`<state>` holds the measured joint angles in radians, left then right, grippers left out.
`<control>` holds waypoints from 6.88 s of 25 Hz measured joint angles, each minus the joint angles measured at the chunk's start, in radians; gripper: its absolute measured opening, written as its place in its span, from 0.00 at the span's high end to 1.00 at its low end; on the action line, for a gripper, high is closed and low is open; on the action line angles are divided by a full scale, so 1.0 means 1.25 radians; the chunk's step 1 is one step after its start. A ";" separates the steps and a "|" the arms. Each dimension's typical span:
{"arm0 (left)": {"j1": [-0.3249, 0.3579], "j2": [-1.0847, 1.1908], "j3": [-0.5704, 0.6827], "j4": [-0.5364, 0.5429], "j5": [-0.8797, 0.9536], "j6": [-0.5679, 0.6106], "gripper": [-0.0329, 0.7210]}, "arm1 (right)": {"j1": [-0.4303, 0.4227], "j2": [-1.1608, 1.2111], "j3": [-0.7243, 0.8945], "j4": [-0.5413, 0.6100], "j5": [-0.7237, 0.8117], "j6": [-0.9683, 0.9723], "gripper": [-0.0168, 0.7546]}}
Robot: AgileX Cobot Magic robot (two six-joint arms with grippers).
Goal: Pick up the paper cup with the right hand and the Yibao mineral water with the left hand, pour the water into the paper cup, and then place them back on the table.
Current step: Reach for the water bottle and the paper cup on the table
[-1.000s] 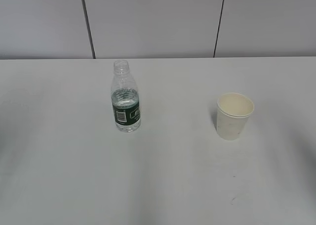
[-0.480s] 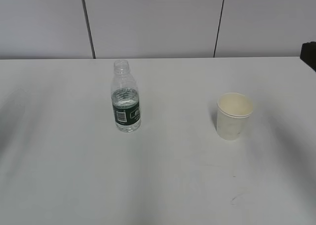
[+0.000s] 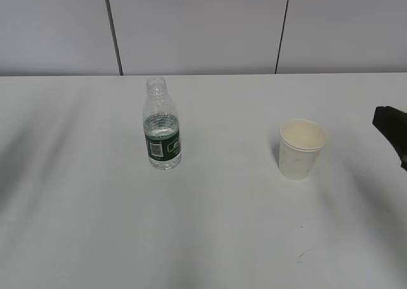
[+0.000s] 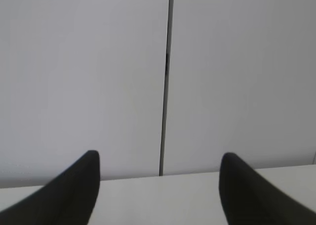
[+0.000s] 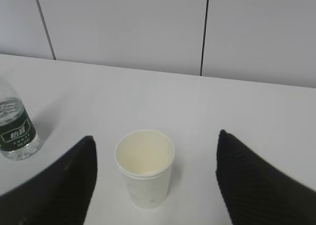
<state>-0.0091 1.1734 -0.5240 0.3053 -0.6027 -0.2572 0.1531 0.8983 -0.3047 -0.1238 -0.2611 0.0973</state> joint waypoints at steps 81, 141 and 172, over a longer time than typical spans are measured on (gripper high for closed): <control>0.000 0.001 0.153 0.118 -0.058 -0.035 0.34 | 0.000 0.595 0.147 -0.066 -0.708 0.095 0.19; 0.000 0.001 0.153 0.119 -0.110 -0.035 0.34 | 0.000 0.949 -0.150 -0.008 -0.711 0.021 0.19; 0.000 0.001 0.153 0.119 -0.110 -0.035 0.34 | 0.000 0.981 -0.196 -0.033 -0.711 0.021 0.22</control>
<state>-0.0091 1.1744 -0.3322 0.4539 -0.7404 -0.3007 0.1531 2.1245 -0.5499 -0.1651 -1.1499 0.1231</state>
